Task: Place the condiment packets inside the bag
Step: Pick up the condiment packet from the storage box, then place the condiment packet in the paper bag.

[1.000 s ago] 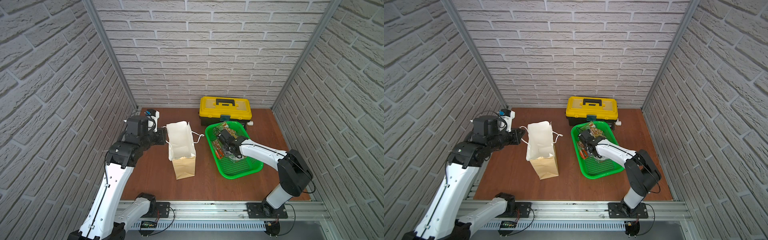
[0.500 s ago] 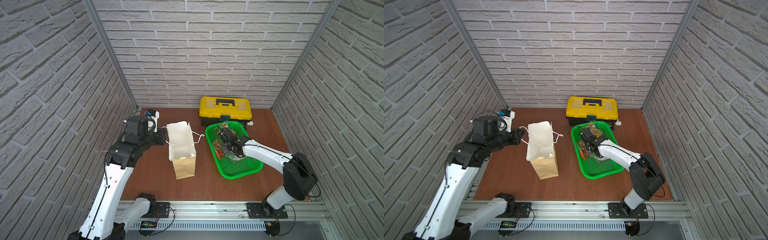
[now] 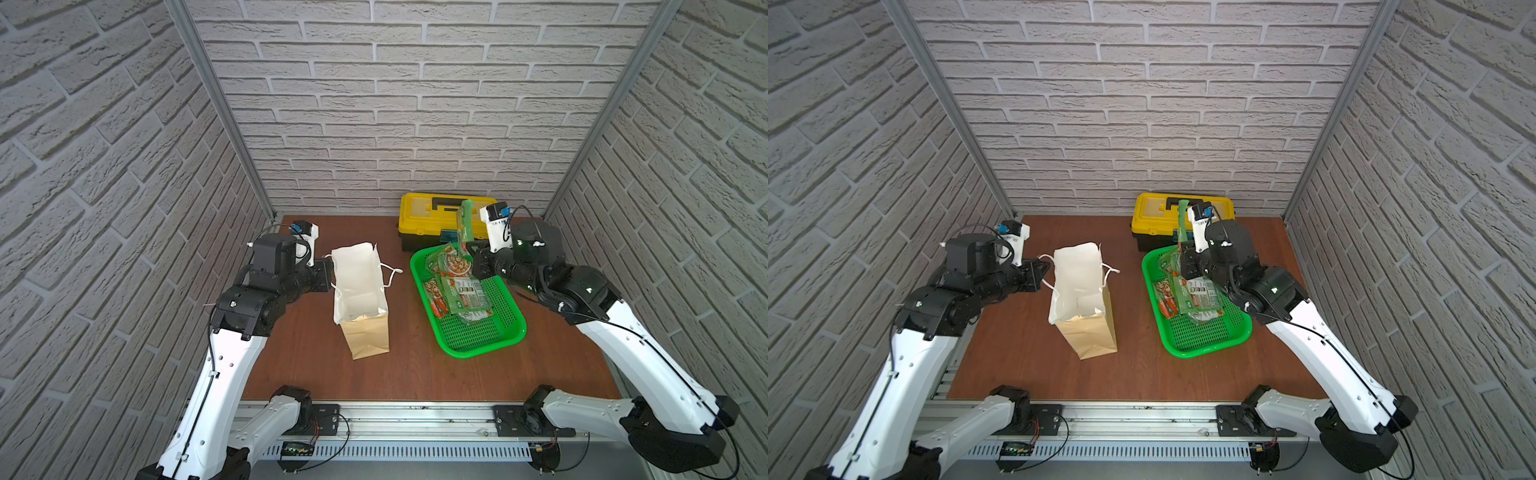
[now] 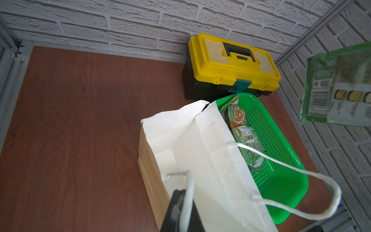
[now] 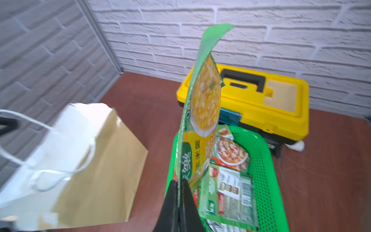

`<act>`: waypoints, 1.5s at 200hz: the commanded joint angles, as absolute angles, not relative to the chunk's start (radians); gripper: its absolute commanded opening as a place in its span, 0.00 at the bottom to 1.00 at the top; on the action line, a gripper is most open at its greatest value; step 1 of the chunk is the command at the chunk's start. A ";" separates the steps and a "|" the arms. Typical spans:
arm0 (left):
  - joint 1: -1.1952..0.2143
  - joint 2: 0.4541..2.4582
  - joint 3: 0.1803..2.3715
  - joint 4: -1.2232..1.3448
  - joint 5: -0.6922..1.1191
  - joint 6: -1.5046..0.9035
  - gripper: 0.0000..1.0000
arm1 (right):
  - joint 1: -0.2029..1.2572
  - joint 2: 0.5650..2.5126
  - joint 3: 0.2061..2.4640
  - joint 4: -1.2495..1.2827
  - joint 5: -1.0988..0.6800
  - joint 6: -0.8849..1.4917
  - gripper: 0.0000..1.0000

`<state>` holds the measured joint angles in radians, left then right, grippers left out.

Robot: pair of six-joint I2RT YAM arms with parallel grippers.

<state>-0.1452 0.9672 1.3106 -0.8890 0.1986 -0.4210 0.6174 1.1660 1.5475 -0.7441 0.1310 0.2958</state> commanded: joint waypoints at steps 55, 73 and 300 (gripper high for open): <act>-0.135 0.924 1.285 -0.878 0.183 -0.416 0.06 | 0.770 1.318 1.767 -0.527 -0.287 0.510 0.03; -0.134 0.914 1.283 -0.888 0.176 -0.414 0.06 | 0.829 1.357 1.765 -0.477 -0.295 0.534 0.03; -0.110 0.893 1.266 -0.894 0.172 -0.402 0.07 | 0.776 1.214 1.424 -0.610 0.052 0.433 0.57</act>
